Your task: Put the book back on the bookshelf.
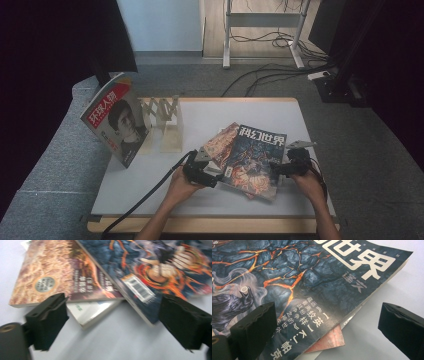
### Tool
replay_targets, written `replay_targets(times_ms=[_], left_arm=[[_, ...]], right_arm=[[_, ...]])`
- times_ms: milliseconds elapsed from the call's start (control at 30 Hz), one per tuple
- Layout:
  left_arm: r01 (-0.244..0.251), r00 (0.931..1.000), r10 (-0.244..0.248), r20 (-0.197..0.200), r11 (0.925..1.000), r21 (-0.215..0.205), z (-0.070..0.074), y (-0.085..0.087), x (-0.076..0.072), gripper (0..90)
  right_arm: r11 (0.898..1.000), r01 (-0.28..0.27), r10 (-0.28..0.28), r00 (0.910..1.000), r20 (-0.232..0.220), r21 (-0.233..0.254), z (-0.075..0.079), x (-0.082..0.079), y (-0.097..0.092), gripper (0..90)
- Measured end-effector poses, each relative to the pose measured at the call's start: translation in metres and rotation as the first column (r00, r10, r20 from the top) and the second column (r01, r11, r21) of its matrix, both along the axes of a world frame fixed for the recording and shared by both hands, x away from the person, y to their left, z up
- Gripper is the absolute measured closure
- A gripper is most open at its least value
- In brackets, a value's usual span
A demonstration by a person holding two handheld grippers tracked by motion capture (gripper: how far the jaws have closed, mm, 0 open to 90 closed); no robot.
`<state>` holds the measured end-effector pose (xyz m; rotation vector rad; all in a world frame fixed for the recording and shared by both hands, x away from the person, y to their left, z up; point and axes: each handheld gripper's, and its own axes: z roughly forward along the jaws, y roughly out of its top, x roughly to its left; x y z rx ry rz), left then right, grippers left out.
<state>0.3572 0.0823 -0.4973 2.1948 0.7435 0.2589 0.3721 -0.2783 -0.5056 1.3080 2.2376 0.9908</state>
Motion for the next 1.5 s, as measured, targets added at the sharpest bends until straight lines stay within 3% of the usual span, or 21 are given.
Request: replay_targets(times_ms=[167, 367, 600, 933, 1000, 1200, 1500], left_arm=[[-0.027, 0.9988, 0.028, -0.041, 0.9992, 0.031, -0.010, -0.002, 0.007, 0.6], [-0.016, 0.9967, 0.015, -0.080, 0.9998, -0.012, -0.014, -0.005, 0.007, 0.0], [-0.008, 0.9989, 0.008, -0.047, 1.0000, 0.005, -0.017, -0.006, 0.005, 0.0], [-0.029, 0.9955, 0.024, -0.092, 0.9982, -0.052, -0.025, -0.001, 0.006, 0.0], [-0.030, 0.9959, 0.026, -0.086, 0.9984, -0.047, -0.025, -0.002, 0.006, 0.0], [-0.035, 0.9925, 0.030, -0.119, 0.9988, -0.036, -0.027, -0.002, 0.008, 0.0], [-0.038, 0.9935, 0.037, -0.108, 0.9993, -0.005, -0.028, -0.005, 0.006, 0.0]], right_arm=[[1.000, -0.005, 0.005, 1.0000, -0.004, -0.007, 0.001, 0.000, 0.000, 1.7], [1.000, -0.010, 0.010, 0.9999, -0.009, -0.011, 0.002, 0.001, 0.003, 1.7], [1.000, -0.012, 0.012, 0.9998, -0.019, -0.003, 0.001, 0.001, 0.004, 0.0], [1.000, 0.004, -0.004, 0.9997, -0.023, 0.005, 0.000, 0.002, 0.002, 0.0], [1.000, 0.003, -0.003, 0.9997, -0.024, 0.004, 0.000, 0.002, 0.003, 0.0], [1.000, 0.008, -0.008, 0.9996, -0.026, 0.006, 0.000, 0.004, 0.002, 0.0], [0.999, 0.020, -0.019, 0.9991, -0.039, 0.037, 0.000, 0.013, -0.002, 0.0]])
